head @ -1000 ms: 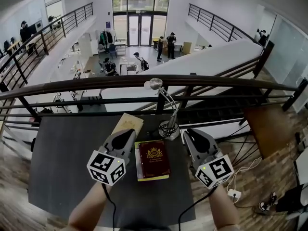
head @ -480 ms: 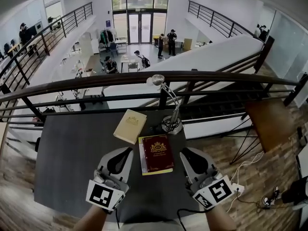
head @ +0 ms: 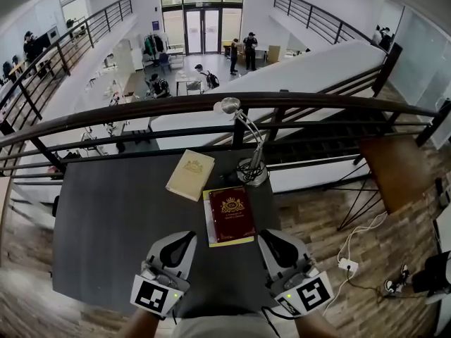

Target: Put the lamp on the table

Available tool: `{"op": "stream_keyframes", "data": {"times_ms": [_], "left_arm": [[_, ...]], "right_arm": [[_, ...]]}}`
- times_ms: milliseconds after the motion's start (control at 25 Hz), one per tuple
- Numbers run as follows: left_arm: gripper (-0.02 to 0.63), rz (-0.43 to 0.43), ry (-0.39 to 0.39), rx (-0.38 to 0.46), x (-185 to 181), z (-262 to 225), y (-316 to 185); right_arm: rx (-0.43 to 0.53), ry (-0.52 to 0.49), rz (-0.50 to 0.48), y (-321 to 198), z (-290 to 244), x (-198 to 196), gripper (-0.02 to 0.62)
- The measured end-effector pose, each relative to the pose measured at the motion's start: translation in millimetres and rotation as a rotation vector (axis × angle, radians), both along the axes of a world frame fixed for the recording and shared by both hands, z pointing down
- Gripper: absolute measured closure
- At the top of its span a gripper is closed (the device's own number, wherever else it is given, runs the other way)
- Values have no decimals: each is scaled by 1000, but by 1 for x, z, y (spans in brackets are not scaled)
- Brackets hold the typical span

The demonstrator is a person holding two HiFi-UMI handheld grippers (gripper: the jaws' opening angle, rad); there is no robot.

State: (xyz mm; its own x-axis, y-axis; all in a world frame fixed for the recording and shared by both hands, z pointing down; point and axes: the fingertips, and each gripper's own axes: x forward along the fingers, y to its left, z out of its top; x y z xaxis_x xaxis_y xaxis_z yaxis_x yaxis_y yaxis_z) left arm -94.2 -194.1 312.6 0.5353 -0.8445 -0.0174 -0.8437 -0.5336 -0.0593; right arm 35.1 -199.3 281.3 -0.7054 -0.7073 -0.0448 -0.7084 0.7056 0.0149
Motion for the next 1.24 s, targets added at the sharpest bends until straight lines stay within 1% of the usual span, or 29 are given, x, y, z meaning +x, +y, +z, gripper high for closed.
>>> {"op": "stream_keyframes", "data": {"times_ms": [160,280,360,560,880,1080,1240], "left_arm": [[601,-16,-4,-17,-1,1,5],[601,-20,-34,-24,0,5,5],[601,-19,-38,-27,2,7,3],[601,-8,-26,-30,7,8,3],[601,21,-30,-35,15,8,3],[601,2,-3,-48,12,11,0],[601,-2,0,-50,10,8,0]], "right_arm": [[-3,-32,2,4,-2,-1,594],[-15,-21,-18,5,2,-7,595],[-30,-15,-32,4,6,-12,597],[-67,-8,-51,6,18,-18,597],[-70,6,-64,5,16,-21,597],[-80,9,-70,2,23,-22,595],[-81,12,-68,2,23,-24,597]]}}
